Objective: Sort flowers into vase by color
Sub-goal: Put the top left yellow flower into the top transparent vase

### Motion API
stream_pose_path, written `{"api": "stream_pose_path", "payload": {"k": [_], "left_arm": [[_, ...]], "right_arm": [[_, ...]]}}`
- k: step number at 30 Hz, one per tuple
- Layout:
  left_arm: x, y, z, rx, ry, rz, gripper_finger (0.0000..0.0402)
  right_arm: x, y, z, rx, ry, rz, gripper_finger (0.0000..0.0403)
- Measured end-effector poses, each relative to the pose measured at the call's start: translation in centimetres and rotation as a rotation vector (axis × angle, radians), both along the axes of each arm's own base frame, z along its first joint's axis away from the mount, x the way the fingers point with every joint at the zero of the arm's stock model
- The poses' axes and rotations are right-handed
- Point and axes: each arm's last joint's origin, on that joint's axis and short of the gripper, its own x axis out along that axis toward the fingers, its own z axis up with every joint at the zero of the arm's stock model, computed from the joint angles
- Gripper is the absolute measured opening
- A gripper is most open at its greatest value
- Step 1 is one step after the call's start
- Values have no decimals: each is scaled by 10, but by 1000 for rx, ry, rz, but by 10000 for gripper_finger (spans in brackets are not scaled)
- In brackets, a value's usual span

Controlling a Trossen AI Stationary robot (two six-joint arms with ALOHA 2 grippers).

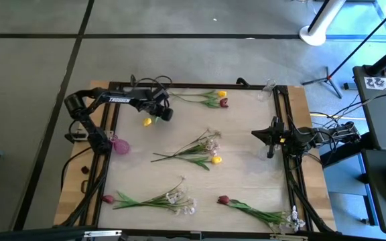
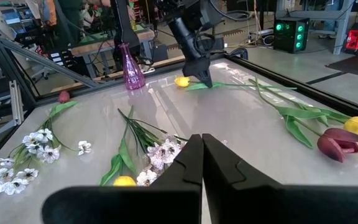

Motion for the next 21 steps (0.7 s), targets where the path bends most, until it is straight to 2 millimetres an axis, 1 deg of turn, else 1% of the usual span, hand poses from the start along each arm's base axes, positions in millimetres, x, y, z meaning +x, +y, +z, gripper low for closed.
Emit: {"api": "stream_pose_path", "payload": {"k": [1, 4, 6, 8, 10, 12, 15, 18, 21], "left_arm": [[2, -3, 2, 11, 7, -8, 15], [16, -11, 16, 70, -1, -73, 10], [27, -19, 33, 145, -2, -140, 7], [36, -30, 52, 230, 41, -223, 5], [46, -45, 75, 325, 83, -316, 4], [53, -60, 102, 416, 112, -404, 4], [60, -85, 138, 528, 161, -564, 3], [64, -109, 165, 633, 261, -766, 3], [67, -130, 184, 765, 371, -933, 2]], "right_arm": [[0, 0, 0, 0, 0, 0, 1], [0, 0, 0, -1, 0, -5, 1], [0, 0, 0, -1, -1, -9, 1], [0, 0, 3, 7, -29, -9, 1], [1, 0, 10, 26, -99, -9, 1], [1, 0, 18, 55, -187, -10, 1], [-2, -1, 35, 137, -377, -30, 1], [-7, -4, 51, 248, -566, -75, 1], [-12, -7, 60, 302, -676, -117, 1]]}}
